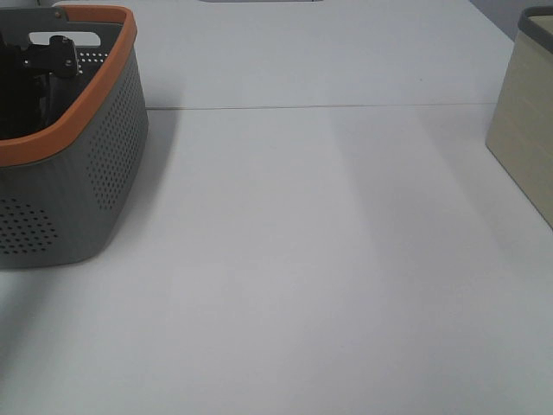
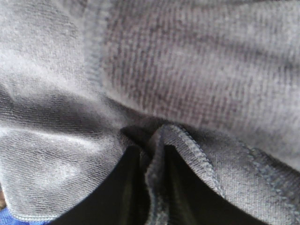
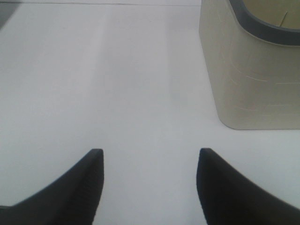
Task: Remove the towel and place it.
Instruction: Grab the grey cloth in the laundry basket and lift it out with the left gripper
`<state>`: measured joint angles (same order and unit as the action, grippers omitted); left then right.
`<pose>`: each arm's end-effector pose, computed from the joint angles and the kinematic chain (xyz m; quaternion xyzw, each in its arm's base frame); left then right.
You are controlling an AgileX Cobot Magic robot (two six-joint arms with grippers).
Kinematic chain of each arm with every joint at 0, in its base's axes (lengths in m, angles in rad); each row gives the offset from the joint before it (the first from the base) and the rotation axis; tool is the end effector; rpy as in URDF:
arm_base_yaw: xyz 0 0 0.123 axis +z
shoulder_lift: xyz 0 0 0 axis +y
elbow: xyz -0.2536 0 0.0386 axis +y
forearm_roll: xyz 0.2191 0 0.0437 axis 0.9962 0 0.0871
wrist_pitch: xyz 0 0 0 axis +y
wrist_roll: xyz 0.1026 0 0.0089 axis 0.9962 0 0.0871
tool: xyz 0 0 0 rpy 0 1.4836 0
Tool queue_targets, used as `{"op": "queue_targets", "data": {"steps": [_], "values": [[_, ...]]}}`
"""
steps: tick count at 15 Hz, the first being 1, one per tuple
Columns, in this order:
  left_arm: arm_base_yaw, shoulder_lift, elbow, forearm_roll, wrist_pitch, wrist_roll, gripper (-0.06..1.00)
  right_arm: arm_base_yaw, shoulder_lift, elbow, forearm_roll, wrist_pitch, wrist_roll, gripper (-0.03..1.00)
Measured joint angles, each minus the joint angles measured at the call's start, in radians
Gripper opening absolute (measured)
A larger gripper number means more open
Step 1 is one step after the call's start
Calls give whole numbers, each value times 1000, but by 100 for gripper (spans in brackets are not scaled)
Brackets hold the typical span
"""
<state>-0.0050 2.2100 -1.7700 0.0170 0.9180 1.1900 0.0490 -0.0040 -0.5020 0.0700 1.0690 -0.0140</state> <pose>0.4295 -0.0008 0.1513 0.5596 0.8151 0.0896 0.1198 0.0078 0.0067 0.2580 -0.0285 0.8528 0.0441 0.5195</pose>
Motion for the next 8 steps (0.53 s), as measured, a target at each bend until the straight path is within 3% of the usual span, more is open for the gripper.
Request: {"op": "queue_targets", "data": {"steps": [3,6,8], "values": [[0,0,0,-2,4,-2,1,0,0,0,0,0,0,52],[0,-35,-5,-4,58,-26,1,0,0,0,0,0,0,52],[0,-107,-44,-4,163,-80,1,0,0,0,0,0,0,52]]}}
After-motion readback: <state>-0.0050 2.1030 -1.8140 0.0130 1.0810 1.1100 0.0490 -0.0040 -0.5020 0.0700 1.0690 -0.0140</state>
